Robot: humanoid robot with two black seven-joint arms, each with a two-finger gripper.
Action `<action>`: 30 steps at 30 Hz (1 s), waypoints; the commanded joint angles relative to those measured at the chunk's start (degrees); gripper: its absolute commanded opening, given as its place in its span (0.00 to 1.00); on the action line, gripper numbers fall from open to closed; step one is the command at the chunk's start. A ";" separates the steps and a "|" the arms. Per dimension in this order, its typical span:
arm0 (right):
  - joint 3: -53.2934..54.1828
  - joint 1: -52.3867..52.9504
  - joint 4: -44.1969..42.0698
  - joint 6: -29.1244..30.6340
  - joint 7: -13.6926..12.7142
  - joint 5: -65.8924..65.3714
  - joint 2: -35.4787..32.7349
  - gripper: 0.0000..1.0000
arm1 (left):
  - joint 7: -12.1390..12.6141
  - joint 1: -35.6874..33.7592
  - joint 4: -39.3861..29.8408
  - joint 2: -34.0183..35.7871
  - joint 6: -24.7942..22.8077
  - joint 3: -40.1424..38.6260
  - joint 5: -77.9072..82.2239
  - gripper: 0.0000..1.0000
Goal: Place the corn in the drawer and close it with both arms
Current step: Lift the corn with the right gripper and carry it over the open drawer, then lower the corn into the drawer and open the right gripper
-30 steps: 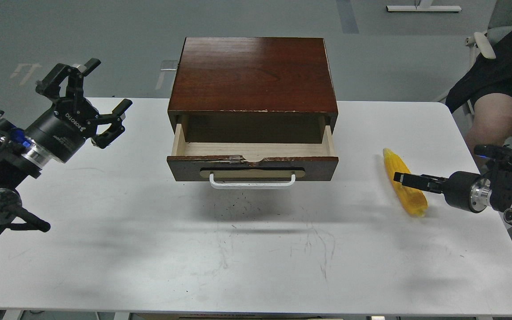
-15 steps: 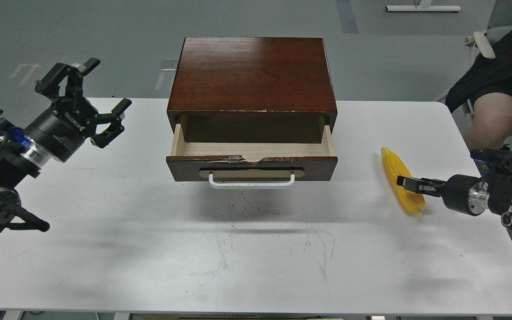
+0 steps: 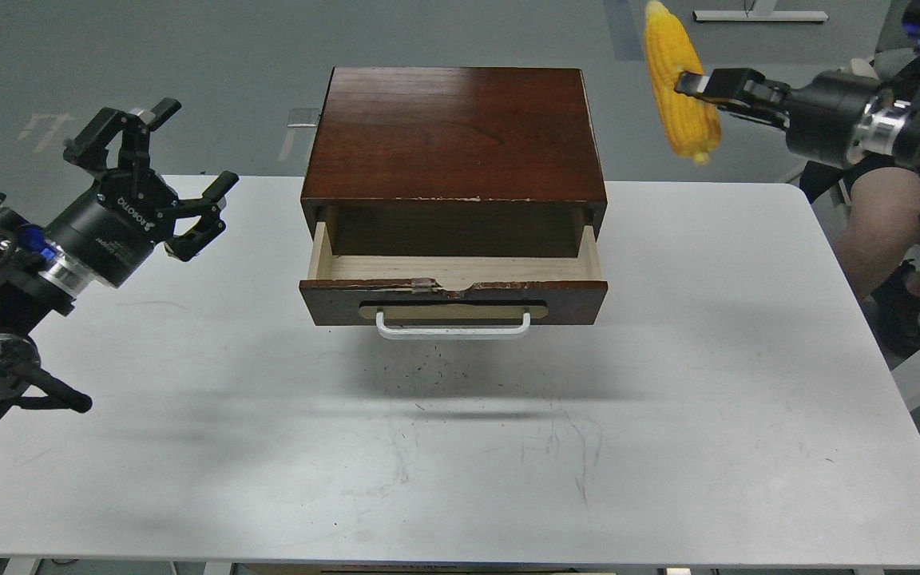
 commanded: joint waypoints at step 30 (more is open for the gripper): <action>-33.65 22.31 2.87 -13.07 0.01 -26.04 36.39 0.21 | -0.08 -0.46 -0.17 1.78 0.00 -0.96 -0.01 1.00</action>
